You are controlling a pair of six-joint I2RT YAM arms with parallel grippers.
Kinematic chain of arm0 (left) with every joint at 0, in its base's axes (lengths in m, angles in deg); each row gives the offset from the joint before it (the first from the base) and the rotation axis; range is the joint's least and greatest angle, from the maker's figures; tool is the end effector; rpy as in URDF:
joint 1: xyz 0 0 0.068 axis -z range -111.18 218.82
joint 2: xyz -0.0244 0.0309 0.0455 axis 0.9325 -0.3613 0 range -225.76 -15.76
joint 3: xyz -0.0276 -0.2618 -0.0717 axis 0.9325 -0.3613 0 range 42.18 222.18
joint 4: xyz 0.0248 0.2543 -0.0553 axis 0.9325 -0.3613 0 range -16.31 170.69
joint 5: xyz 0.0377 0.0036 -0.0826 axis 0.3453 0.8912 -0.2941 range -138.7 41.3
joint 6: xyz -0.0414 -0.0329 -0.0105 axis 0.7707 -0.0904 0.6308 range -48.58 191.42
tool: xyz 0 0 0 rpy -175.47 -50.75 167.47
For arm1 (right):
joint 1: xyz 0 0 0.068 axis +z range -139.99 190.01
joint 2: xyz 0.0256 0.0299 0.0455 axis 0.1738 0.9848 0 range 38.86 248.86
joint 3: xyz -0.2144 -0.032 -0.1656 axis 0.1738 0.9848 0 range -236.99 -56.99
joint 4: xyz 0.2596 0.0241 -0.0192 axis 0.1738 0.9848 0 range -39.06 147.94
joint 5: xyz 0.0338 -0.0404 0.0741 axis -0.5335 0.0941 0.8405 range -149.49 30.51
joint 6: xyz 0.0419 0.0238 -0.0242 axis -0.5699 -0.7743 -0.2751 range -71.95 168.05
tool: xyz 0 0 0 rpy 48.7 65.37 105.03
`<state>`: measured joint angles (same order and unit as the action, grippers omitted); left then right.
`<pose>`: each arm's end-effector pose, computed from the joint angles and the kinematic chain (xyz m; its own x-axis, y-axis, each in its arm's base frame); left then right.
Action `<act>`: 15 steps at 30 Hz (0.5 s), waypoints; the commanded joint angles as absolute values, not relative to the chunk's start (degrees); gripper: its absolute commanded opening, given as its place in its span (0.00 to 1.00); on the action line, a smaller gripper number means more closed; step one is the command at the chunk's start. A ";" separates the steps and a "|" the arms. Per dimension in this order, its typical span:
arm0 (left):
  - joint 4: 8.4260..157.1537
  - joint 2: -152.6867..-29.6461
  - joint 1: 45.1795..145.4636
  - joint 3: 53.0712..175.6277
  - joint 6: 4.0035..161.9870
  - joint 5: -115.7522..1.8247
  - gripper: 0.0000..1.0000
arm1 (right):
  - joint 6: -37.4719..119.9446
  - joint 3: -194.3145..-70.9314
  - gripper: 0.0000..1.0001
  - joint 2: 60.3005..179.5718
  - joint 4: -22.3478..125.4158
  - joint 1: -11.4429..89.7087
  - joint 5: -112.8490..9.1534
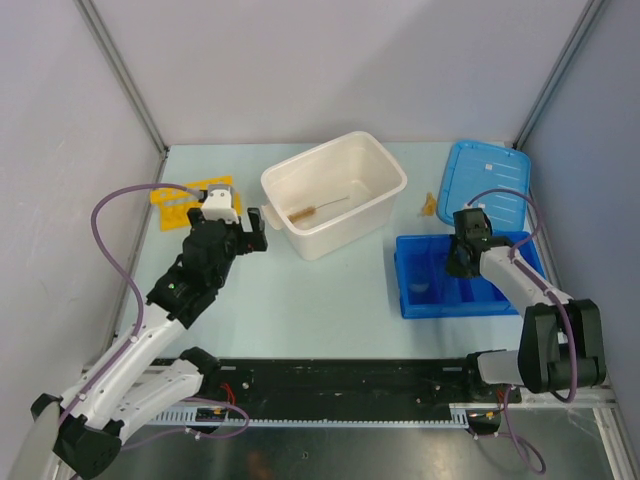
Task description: Organize the chemistry lab equipment
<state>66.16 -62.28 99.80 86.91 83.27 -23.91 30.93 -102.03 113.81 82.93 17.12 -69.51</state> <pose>0.1680 -0.0835 0.3275 -0.2609 -0.0609 -0.9634 0.0702 0.9942 -0.0819 0.2440 0.0243 0.2020 -0.8486 0.1863 -0.4952 0.2189 0.9757 -0.0081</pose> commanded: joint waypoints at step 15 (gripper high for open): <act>66.56 -61.81 97.81 87.58 83.05 -22.09 0.99 | 29.67 -104.27 0.23 119.69 78.37 17.80 -70.12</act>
<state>66.03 -62.15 98.71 86.91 83.36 -23.36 30.51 -102.03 120.28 79.41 17.19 -69.09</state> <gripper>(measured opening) 0.994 0.223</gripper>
